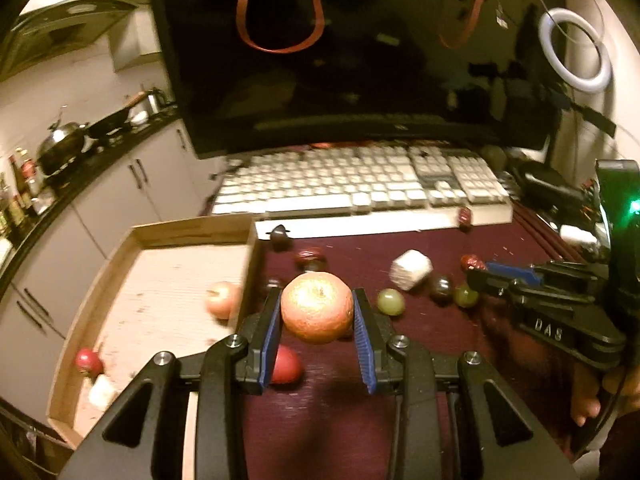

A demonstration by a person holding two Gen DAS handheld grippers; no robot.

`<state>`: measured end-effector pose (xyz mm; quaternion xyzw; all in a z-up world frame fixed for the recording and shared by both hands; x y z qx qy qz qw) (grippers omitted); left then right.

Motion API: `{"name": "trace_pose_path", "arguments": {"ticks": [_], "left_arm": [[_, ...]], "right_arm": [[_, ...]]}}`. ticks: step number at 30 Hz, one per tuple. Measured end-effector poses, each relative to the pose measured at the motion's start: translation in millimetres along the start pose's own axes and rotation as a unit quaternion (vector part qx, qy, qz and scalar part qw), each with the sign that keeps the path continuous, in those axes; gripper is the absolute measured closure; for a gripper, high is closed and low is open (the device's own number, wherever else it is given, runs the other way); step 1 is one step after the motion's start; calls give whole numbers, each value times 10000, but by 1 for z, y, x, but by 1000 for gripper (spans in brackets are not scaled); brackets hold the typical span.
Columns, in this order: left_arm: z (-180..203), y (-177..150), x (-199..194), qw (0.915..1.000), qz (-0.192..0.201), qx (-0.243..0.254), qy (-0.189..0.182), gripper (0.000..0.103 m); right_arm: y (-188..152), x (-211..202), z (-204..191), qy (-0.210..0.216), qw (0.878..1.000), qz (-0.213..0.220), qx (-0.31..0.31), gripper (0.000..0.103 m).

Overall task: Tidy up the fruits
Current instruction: 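Carry the orange and red date into the tray and open both tools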

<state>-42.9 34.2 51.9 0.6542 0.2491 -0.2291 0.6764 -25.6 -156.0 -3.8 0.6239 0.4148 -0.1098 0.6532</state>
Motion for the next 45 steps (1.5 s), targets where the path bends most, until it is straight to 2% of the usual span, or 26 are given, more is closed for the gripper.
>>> {"name": "trace_pose_path", "arguments": {"ticks": [12, 18, 23, 34, 45], "left_arm": [[-80, 5, -12, 9958, 332, -624, 579, 70], [-119, 1, -11, 9913, 369, -882, 903, 70], [-144, -4, -4, 9879, 301, -1060, 1091, 70], [-169, -18, 13, 9858, 82, -1171, 1204, 70], [-173, -22, 19, 9856, 22, -1170, 1223, 70]], "right_arm": [[62, 12, -123, 664, 9935, 244, -887, 83], [72, 30, -180, 943, 9882, 164, -1192, 83], [74, 47, -212, 1104, 9854, -14, -1298, 83], [60, 74, -241, 1085, 9831, -491, -1390, 83], [58, 86, -246, 1054, 9830, -642, -1360, 83]]}}
Point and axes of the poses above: each gripper's, at about its wrist camera, not at the fingertips, and x roughly the way its jaws point, z to its right, y to its top, the point moved 2 cm from there along x, roughly the way its jaws point, and after that the axes turned 11 degrees about -x, right-handed, at the moved point
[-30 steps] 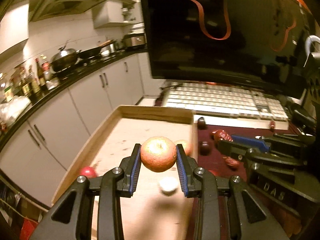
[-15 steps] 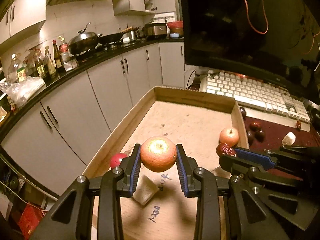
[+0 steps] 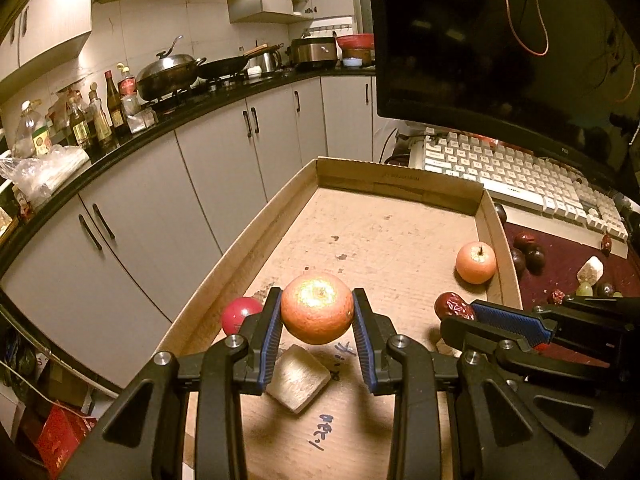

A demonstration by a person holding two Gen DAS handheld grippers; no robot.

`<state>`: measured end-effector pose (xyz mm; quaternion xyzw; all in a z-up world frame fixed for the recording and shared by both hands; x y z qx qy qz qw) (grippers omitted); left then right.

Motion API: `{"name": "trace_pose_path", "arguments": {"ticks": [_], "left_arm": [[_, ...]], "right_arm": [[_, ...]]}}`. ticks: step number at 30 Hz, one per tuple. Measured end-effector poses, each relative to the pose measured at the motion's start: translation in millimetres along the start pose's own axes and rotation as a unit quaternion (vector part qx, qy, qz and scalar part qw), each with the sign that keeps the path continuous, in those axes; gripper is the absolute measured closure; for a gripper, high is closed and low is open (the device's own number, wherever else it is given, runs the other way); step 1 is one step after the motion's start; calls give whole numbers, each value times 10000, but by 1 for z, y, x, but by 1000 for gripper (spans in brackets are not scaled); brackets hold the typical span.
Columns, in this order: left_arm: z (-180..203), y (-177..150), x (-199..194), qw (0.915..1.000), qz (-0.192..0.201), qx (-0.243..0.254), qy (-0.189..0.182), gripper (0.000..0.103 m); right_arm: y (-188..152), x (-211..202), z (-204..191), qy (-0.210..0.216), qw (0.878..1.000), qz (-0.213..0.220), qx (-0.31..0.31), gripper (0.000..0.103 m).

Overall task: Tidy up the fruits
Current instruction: 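Carry the orange and red date into the tray and open both tools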

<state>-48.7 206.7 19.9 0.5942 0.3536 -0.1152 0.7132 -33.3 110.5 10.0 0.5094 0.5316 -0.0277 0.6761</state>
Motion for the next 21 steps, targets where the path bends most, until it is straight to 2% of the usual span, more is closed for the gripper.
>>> {"name": "trace_pose_path", "arguments": {"ticks": [10, 12, 14, 17, 21], "left_arm": [[-1, -3, 9, 9996, -190, -7, 221, 69], [-2, -3, 10, 9994, -255, -16, 241, 63], [-4, -2, 6, 9993, -190, -26, 308, 45], [-4, 2, -4, 9992, 27, 45, 398, 41], [0, 7, -14, 9994, 178, 17, 301, 35]], "right_arm": [[-1, 6, 1, -37, 9999, -106, -19, 83], [-1, 6, 1, 20, 9999, -137, -26, 83], [-1, 5, 2, 84, 9998, -193, -66, 83], [-2, -6, 12, 205, 9997, -155, 2, 83], [-10, -45, 46, 179, 9988, 357, 276, 83]]}}
Point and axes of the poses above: each gripper's, at about its wrist camera, not at the fingertips, and x roughly the way its jaws point, z to its right, y to its top, the point moved 2 cm from there along x, roughly the way its jaws point, and after that the axes turned 11 degrees about -x, right-handed, at the moved point
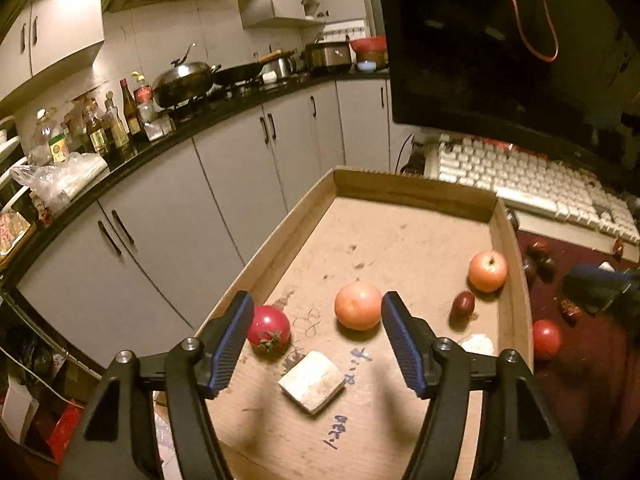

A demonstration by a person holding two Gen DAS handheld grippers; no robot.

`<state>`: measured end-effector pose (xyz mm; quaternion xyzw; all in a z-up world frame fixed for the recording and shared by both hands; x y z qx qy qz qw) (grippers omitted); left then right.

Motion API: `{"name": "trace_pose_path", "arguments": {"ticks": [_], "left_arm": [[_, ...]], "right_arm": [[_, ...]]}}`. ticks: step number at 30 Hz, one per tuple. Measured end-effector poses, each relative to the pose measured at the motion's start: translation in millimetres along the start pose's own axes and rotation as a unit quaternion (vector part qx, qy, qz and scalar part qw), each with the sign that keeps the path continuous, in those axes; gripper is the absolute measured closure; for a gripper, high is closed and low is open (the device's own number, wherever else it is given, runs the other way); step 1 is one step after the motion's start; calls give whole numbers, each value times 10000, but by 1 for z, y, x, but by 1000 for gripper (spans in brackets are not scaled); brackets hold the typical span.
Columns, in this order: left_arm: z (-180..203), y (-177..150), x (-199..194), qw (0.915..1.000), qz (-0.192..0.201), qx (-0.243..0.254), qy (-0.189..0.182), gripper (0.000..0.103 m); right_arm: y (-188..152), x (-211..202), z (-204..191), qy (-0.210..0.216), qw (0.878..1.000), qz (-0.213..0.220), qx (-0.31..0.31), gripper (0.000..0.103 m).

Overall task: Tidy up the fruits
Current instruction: 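Carry the orange and red date into the tray and open both tools, then grasp a green grape with the right tool while the left tool grasps another grape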

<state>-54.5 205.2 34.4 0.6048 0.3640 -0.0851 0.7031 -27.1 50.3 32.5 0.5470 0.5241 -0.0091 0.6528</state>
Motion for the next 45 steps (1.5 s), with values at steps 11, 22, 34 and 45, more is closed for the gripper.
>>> {"name": "trace_pose_path", "arguments": {"ticks": [11, 22, 34, 45], "left_arm": [[60, -5, -27, 9974, 209, 474, -506, 30], [134, -32, -36, 9862, -128, 1218, -1109, 27], [178, -35, -23, 9707, -735, 1581, -1655, 27], [219, -42, 4, 9555, -1047, 2097, -1789, 27]], "right_arm": [[-61, -94, 121, -1091, 9878, 459, 1008, 83], [-108, -92, 146, -1028, 9900, 12, 969, 83], [-99, -75, 144, -1216, 9917, -250, 343, 59], [-102, -64, 145, -1292, 9909, -306, 232, 59]]}}
Point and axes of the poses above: each gripper's, at about its wrist camera, not at the fingertips, and x roughly the way its jaws point, z to its right, y to its top, the point moved 2 cm from there along x, roughly the way its jaws point, and after that the axes turned 11 degrees about -x, right-handed, at the moved point
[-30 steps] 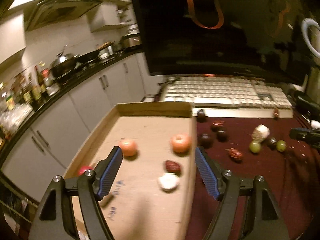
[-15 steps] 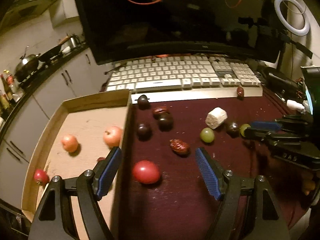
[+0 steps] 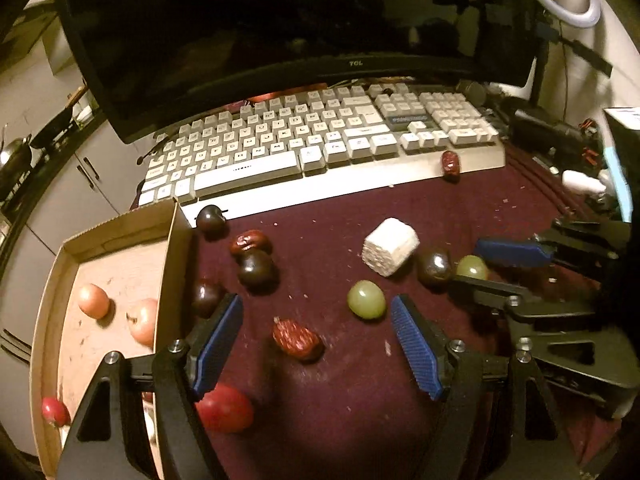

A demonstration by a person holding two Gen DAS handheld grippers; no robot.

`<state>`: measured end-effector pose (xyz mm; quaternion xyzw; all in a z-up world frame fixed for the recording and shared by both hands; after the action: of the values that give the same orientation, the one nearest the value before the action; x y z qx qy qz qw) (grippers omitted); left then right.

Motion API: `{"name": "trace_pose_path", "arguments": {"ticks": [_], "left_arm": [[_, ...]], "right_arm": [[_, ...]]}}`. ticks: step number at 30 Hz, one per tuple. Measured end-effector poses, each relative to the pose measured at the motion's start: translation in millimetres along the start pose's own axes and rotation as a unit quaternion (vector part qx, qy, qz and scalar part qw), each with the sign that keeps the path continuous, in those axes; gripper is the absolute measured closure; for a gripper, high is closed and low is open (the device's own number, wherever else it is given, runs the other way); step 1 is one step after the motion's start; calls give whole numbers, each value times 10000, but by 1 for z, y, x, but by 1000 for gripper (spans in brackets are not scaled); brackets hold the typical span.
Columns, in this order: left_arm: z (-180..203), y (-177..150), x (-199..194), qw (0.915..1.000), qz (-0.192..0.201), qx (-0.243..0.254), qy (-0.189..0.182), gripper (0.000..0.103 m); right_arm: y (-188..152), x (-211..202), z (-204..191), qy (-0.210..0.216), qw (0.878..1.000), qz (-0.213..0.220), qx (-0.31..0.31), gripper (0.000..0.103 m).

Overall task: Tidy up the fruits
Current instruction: 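Grasp a green grape with the right tool while the left tool grasps another grape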

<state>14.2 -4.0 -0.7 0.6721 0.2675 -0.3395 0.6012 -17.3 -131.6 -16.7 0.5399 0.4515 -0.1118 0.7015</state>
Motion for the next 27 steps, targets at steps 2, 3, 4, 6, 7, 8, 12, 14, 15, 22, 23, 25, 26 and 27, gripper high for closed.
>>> {"name": "trace_pose_path", "arguments": {"ticks": [2, 3, 4, 6, 7, 8, 12, 14, 15, 22, 23, 25, 26, 27], "left_arm": [[1, 2, 6, 10000, -85, 37, -28, 27], [1, 3, 8, 9999, -132, 25, -79, 27], [1, 3, 11, 9997, -184, 16, -131, 27], [5, 4, 14, 9995, -240, 52, -194, 27], [7, 4, 16, 9994, -261, 77, -208, 27], [9, 4, 19, 9994, -288, 95, -195, 27], [14, 4, 29, 9989, -403, 146, -200, 27], [15, 4, 30, 9989, -383, 128, -244, 30], [16, 5, 30, 9988, -383, 128, -286, 32], [19, 2, 27, 9973, -374, 122, -621, 58], [19, 2, 26, 9971, -372, 88, -655, 62], [19, 0, 25, 9966, -375, 52, -734, 70], [20, -1, 24, 9965, -376, 42, -752, 74], [21, -1, 23, 9965, -370, 35, -750, 77]], "right_arm": [[0, 3, 0, 38, 10000, -18, -6, 71], [-1, 4, -1, 58, 10000, -35, -37, 72], [-2, 4, -2, 58, 10000, -27, -73, 76], [-2, 4, -2, 90, 9999, -23, -69, 77], [-3, 4, 0, 149, 9999, -18, -28, 77], [-3, 5, 1, 190, 9998, -12, 8, 77], [-4, 4, 6, 345, 9993, 17, 136, 77], [-4, 4, 6, 365, 9992, 21, 153, 77], [-4, 4, 6, 377, 9992, 23, 161, 77], [-5, 4, 7, 409, 9990, 31, 188, 77], [-5, 4, 7, 408, 9990, 29, 184, 77], [-4, 4, 7, 395, 9991, 28, 154, 77], [-5, 4, 6, 390, 9991, 28, 146, 77], [-5, 4, 6, 384, 9992, 29, 134, 77]]}}
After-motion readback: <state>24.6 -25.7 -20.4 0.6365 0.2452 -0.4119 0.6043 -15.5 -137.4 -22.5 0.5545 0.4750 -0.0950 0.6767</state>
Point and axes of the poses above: each gripper's, at about its wrist camera, not at the fingertips, and x roughly the way its jaws point, z to its right, y to its top, the point moved 2 cm from there along x, roughly the way its jaws point, and after that the axes turned 11 degrees about -x, right-handed, at the moved point
